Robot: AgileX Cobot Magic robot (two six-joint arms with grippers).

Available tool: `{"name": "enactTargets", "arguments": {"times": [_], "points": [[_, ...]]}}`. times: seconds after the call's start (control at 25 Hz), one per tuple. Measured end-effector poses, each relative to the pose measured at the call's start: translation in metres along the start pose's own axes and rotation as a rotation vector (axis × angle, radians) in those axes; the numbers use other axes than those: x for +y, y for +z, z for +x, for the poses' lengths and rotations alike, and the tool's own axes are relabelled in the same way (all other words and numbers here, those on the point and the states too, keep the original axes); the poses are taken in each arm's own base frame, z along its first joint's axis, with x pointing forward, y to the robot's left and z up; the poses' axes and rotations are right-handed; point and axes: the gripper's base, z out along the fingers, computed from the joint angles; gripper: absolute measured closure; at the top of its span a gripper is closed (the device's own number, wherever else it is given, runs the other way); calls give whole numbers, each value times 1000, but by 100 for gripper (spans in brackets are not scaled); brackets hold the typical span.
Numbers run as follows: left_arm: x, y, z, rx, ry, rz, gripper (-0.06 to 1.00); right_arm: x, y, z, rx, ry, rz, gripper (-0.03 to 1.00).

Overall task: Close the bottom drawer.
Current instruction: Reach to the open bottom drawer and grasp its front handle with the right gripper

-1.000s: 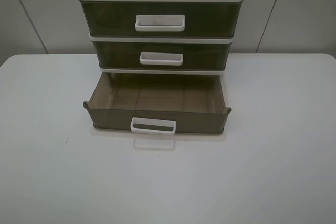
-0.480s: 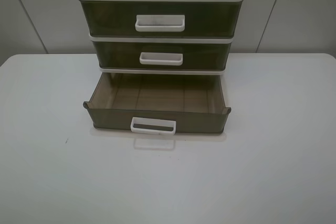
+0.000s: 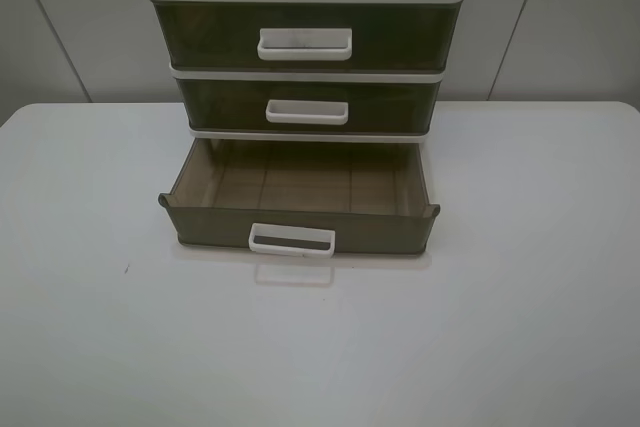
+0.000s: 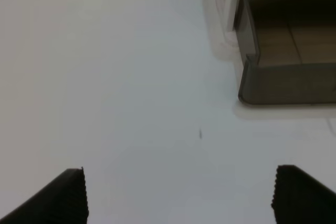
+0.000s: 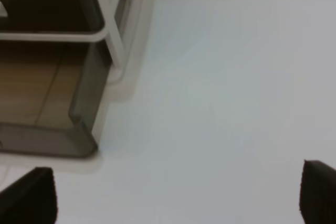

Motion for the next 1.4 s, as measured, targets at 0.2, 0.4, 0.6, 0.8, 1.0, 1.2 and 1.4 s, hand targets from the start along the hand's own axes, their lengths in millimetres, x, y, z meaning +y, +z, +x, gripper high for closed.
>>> {"name": "enactTargets", "arguments": {"times": [0.2,0.4,0.6,0.8,1.0,1.2,1.4], "points": [[0,0,0,0,0,0,23,13,34,-61,-34,25,-105,16],[0,0,0,0,0,0,23,51,80,-68,86,-17,-286,16],[0,0,0,0,0,0,23,106,118,-63,126,-107,-448,16],[0,0,0,0,0,0,23,145,144,-45,183,-172,-515,16],[0,0,0,0,0,0,23,172,164,-14,177,-230,-556,16],[0,0,0,0,0,0,23,180,173,34,66,-256,-596,16],[0,0,0,0,0,0,23,174,185,57,-30,-229,-562,16]]}}
